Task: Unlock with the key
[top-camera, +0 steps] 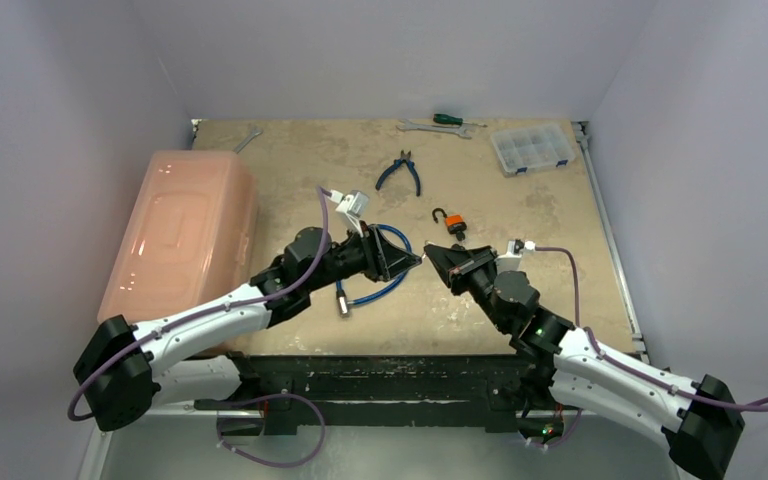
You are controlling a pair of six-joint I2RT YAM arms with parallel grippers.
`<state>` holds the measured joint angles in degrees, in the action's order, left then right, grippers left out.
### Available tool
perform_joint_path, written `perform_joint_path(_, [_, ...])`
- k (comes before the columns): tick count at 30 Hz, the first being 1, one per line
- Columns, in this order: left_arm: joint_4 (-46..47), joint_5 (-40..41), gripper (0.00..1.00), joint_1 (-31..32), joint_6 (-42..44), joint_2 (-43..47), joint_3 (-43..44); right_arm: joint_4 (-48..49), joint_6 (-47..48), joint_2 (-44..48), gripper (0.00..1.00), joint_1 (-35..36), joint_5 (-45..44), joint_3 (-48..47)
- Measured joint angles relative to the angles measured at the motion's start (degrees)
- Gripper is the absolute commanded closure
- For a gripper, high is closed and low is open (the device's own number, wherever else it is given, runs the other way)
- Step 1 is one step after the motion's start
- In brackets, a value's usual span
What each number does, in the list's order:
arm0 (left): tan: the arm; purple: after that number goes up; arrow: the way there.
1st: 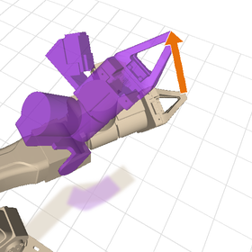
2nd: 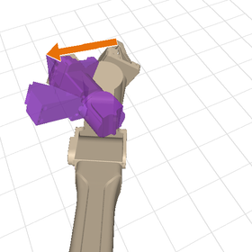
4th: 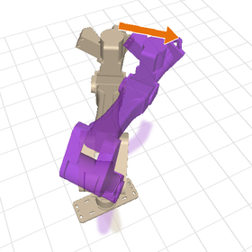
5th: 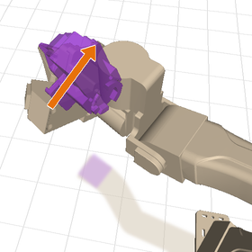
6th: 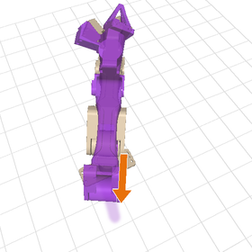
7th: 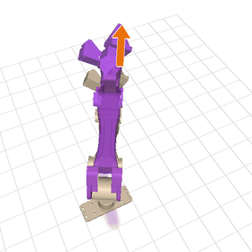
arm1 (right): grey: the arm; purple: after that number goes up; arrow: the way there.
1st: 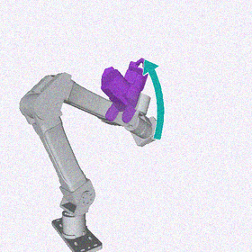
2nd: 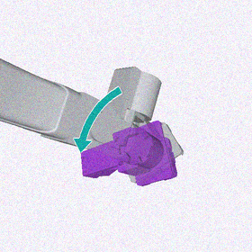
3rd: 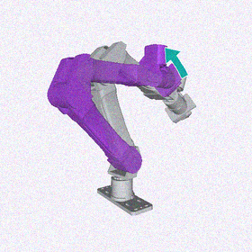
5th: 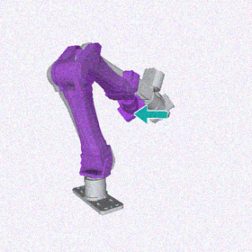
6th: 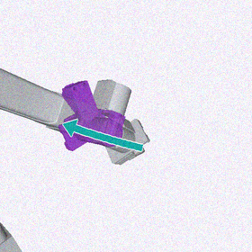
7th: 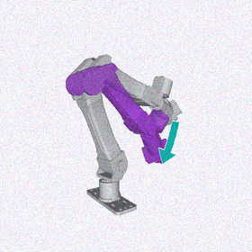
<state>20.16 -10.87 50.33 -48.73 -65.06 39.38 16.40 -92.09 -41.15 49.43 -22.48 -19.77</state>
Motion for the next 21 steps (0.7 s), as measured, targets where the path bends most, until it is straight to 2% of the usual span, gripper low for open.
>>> perform_joint_path(21, [5.49, -0.04, 0.66, 0.0, -0.39, -3.98, -0.02, 4.44, 0.7, -1.66, 1.0, 0.0, 2.69, 0.0])
